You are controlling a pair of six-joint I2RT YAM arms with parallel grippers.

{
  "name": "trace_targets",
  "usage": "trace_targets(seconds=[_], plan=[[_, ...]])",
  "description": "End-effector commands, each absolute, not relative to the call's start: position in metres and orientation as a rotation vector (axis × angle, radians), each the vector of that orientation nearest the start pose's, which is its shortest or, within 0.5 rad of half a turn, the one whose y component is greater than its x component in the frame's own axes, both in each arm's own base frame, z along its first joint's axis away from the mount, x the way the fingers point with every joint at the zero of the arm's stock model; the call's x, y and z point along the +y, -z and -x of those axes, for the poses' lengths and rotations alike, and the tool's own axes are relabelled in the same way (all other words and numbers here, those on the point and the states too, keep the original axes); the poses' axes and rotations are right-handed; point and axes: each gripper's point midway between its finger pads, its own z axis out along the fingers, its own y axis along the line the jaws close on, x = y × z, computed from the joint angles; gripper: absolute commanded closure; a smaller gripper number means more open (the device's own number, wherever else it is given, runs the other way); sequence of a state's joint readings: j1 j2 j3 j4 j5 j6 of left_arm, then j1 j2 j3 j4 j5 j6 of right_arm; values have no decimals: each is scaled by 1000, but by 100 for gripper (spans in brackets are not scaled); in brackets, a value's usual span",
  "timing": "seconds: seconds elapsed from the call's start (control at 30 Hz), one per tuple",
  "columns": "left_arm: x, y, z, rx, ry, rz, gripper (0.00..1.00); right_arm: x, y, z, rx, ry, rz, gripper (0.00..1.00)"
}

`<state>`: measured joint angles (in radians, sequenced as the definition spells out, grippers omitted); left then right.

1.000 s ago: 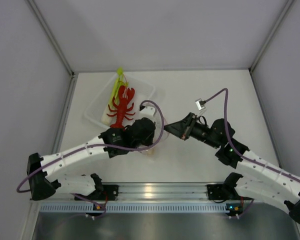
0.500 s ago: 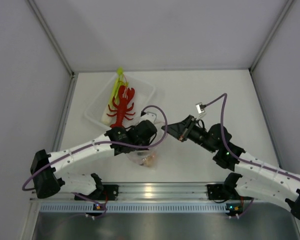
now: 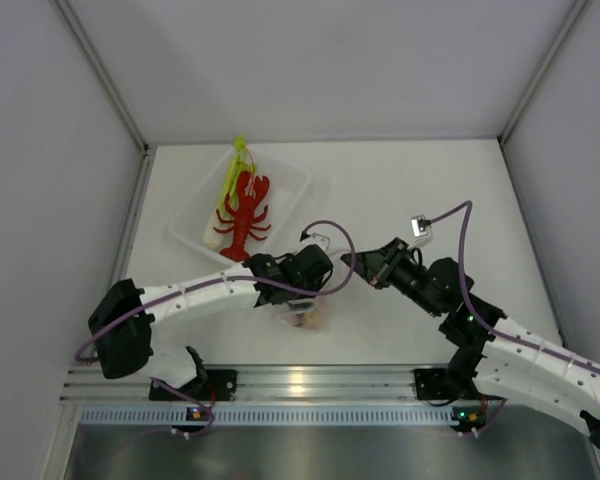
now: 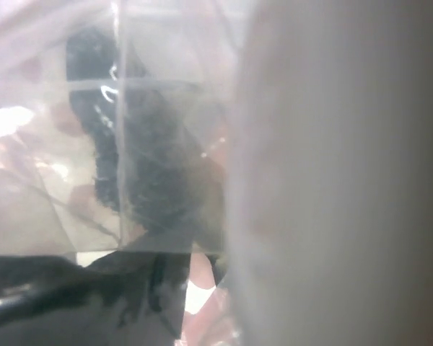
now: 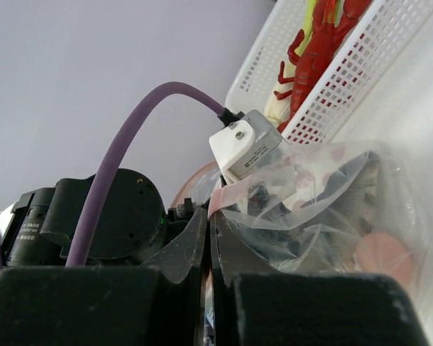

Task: Open the zip-top bag and remove the fake food
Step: Pick up the fake vegetable from the zipper food storage bag.

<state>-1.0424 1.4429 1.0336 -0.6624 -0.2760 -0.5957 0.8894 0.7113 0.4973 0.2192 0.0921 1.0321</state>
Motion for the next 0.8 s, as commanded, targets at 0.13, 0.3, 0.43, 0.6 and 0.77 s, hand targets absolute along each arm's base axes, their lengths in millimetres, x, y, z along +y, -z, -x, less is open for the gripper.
trace_targets(seconds=[0.13,0.3,0.43,0.6,0.77], plan=[[-260,-82,-195,2567,149,-386,47,253,-292,-188,1658,-1402,-216,100],[-267,-67,-194,2602,160,-406,44,248,-289,-185,1660,-1395,-215,100],[-288,-67,-194,2593,294,-417,45,246,-284,-183,1663,-1395,-215,100],[-302,-59,-194,2612,334,-449,46,243,-281,-181,1665,-1395,-219,100],[-308,-44,-187,2659,333,-503,50,239,-282,-181,1664,-1375,-222,100]])
